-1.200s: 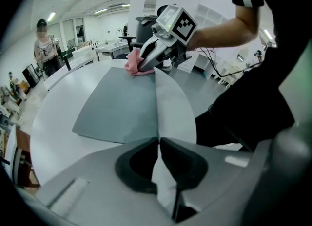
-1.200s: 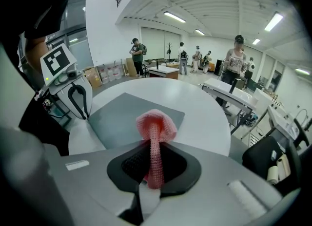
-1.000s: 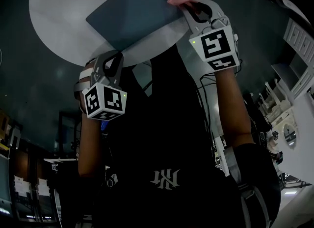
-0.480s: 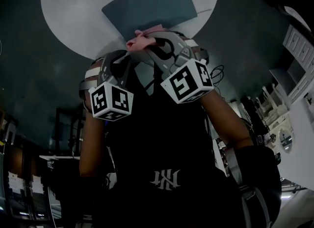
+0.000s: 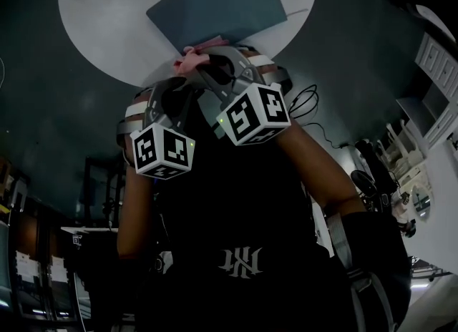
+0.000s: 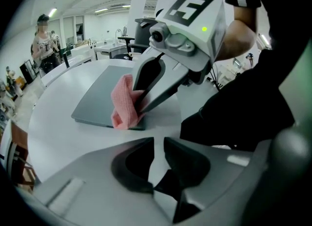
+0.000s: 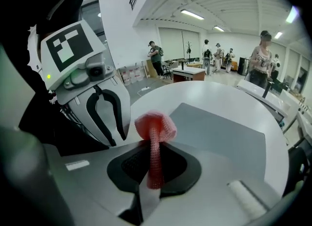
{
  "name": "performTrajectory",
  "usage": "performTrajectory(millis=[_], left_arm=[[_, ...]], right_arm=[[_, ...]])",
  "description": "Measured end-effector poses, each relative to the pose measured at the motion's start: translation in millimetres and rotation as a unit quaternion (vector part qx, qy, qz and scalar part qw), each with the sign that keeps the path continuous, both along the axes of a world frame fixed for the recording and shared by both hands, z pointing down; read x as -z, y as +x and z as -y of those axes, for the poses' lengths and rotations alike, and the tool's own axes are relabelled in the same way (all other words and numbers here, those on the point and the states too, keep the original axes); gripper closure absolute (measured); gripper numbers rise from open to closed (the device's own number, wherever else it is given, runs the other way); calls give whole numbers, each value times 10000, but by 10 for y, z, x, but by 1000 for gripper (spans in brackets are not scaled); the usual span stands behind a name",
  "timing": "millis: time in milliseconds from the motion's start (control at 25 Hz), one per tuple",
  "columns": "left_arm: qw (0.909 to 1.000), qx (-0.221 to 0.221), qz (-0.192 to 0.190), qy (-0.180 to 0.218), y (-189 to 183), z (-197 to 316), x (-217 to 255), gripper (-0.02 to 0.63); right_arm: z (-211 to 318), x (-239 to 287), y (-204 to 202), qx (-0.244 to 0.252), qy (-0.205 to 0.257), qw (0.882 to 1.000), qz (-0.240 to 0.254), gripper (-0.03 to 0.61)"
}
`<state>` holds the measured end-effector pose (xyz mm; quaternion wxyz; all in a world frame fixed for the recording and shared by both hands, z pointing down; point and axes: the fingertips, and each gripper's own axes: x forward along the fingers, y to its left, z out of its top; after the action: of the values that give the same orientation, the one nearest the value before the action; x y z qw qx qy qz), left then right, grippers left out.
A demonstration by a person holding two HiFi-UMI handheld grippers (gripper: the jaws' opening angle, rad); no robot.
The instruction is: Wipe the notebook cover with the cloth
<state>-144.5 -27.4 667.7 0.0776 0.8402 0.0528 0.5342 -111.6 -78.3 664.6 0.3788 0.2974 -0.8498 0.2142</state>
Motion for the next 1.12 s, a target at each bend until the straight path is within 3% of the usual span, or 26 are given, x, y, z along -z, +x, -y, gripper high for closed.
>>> performTrajectory(millis=[240,560,800,960,1120], left_arm=[[9999,29,41,116,129,9,26,548],[9971,521,248,500,47,188,176,548],[9930,971,179,649,171,325,250,548],[9890,1180,224,864,186,424,387,548],[9787,1771,-253,1005,355,715,783,549]], right_arm=[[27,-8,488,-279,167,9993,-181,545],[-6,38,1140,-513,300,9970,-497,545],[63,4,1683,-594,386,9945,-773,545],[44,45,2121,-836,196,9889,-1209,545],[255,409,2424,-889,442,9864,-1312,545]])
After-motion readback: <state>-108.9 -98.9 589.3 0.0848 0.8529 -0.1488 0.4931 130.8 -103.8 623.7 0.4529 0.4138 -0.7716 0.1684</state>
